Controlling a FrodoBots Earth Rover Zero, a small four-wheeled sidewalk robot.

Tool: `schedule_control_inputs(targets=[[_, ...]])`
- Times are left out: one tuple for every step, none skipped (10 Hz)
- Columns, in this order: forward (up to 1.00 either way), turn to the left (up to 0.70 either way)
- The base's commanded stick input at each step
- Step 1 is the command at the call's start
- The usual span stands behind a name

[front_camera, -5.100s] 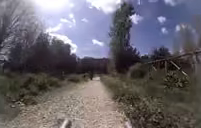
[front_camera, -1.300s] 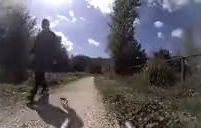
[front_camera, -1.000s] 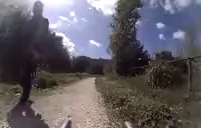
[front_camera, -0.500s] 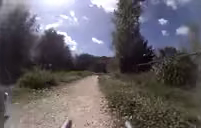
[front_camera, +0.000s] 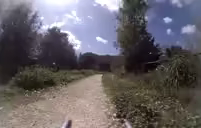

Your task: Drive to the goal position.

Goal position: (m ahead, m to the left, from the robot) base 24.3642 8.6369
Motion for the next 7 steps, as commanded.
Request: schedule_control_inputs(targets=[[0.85,0.00],[0.85,0.00],[0.85,0.00],[0.85,0.00],[0.85,0.00],[0.85,0.00],[0.85,0.00]])
